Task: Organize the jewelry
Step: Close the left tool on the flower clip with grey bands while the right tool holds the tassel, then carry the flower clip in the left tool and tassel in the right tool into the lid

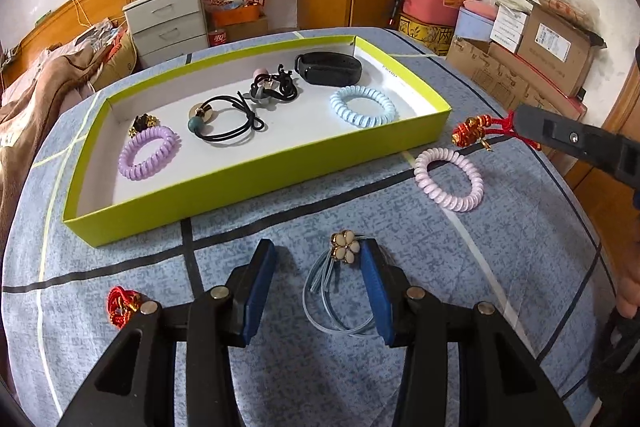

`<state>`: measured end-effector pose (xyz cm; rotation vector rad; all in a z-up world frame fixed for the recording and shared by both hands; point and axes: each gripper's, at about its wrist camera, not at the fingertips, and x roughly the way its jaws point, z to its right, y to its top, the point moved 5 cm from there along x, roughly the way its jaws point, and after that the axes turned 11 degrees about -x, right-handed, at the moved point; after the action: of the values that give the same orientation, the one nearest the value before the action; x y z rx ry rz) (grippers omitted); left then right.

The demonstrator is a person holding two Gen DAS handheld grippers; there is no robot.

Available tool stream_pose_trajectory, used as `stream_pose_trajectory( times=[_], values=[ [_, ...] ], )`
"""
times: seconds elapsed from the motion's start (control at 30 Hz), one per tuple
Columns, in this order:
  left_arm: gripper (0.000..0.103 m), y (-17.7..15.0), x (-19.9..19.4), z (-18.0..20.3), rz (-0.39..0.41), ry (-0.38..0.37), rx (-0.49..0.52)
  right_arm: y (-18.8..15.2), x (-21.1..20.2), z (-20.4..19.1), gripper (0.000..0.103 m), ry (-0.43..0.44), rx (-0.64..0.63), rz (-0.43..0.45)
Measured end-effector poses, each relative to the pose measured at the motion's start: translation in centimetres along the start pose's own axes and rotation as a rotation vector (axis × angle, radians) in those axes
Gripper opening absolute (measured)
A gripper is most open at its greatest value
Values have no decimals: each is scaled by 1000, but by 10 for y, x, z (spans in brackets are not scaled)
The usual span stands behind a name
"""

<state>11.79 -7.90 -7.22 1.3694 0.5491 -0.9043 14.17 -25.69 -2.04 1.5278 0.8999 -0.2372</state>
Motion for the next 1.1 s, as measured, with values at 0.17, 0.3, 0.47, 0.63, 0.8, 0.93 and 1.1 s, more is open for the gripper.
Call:
stream_pose_trajectory(
  times=[0.17,0.3,0.47,0.63,0.8,0.93,1.1],
  values=[
    [24,0,-1,3,-4,-6,9,0,-1,-2,15,3,-3,0],
    [17,0,-2,2,-10,-20,-1,0,0,-5,15,5,-2,-6],
    [16,1,-4,0,-16,-34,-22,0,-1,-7,15,3,-1,-3],
    [16,3,-11,-4,-2,-49,-46,1,-3,-8,15,1,-2,1],
    [16,11,-22,-6,26,-59,-55,5,-3,-11,15,4,-9,4],
    [16,18,-29,-9,46,-61,-62,11,-3,-14,15,6,-11,10],
    [16,29,-36,-16,70,-65,-84,19,0,-18,15,10,-16,14]
  ],
)
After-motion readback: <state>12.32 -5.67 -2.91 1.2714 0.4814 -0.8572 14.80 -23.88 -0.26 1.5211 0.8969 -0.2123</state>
